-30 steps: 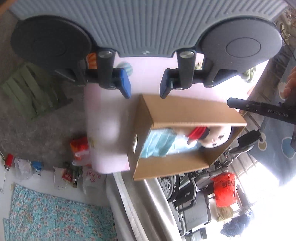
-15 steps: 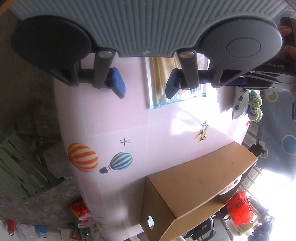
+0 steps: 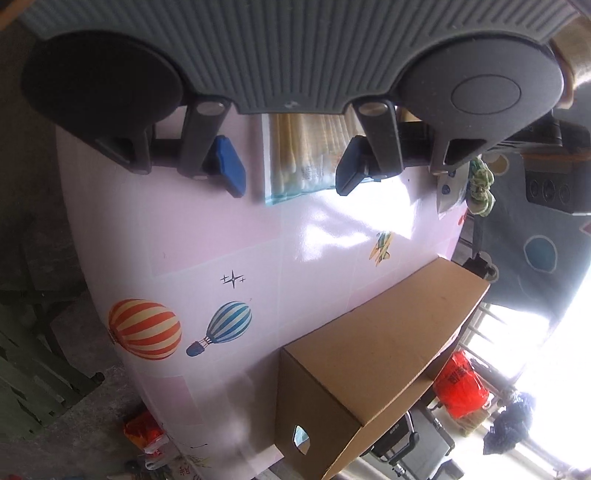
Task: Organize soft objects
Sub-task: 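Move both tools over the bag of wooden cotton swabs, then close both grippers on the cotton swab bag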
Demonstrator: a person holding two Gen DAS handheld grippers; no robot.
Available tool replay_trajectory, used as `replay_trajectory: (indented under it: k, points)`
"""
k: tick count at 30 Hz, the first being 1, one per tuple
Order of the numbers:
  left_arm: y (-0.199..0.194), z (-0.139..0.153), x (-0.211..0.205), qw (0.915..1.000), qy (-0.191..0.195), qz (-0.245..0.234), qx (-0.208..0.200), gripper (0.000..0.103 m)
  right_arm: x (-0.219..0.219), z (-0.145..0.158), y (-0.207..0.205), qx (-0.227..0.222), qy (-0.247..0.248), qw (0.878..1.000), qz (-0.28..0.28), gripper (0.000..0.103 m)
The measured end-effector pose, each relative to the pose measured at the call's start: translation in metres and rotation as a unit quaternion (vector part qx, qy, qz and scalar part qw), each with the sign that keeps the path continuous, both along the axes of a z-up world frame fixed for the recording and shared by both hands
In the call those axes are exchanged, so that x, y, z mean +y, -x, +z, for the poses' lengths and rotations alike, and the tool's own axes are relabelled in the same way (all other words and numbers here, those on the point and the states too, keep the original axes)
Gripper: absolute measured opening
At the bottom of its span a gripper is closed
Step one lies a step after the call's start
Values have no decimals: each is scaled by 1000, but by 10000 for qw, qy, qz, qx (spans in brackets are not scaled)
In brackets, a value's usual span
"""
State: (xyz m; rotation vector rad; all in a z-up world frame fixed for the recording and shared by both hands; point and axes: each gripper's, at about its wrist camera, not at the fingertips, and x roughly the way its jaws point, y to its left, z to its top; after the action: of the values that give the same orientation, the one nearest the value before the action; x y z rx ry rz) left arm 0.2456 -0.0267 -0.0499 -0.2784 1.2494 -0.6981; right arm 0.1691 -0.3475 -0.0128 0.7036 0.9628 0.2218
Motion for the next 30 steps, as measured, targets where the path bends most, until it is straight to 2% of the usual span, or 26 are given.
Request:
replay_trajectory:
  k: [3,5,7,8,10,11,12,13,15,18,21,25,30]
  points:
    - [-1,-1,-3,10000,65,36,-21,37,-6,-5,-2,78,-190,9996,-174,42]
    - [-1,-1,-6,10000,45,5,-41,37,-11,-10,-2,176,-378,9988,-249,29]
    - [0,0,-9,10000,-2,-16,-97,37,-19,-26,1,470,-1189,9909,-415,25]
    - [2,1,-10,9999,-35,-40,-145,37,-21,-32,4,503,-1402,9874,-531,23]
    - [3,1,-9,9998,-24,-60,-186,37,-22,-38,9,421,-1512,9857,-614,21]
    - [3,0,-8,9998,9,-35,-175,33,-21,-39,10,382,-1502,9859,-630,20]
    - [3,0,-6,9999,31,5,-158,22,-18,-38,10,360,-1389,9877,-617,17]
    - [4,0,-5,9999,10,46,-161,17,-13,-35,10,358,-1138,9911,-598,8]
    - [5,-1,-7,9993,-217,10,-292,13,-3,-25,11,253,-705,9960,-492,6]
    - [10,0,-5,9990,-195,20,-396,11,9,-17,10,163,-329,9986,-386,5]
    - [15,2,-1,9988,-173,9,-450,10,14,-10,11,96,-251,9992,-308,3]
    - [19,8,4,9993,89,-17,-360,10,17,9,15,-199,-592,9979,-160,0]
    - [25,25,-5,9979,-36,-150,-625,9,31,29,21,-289,353,9990,44,0]
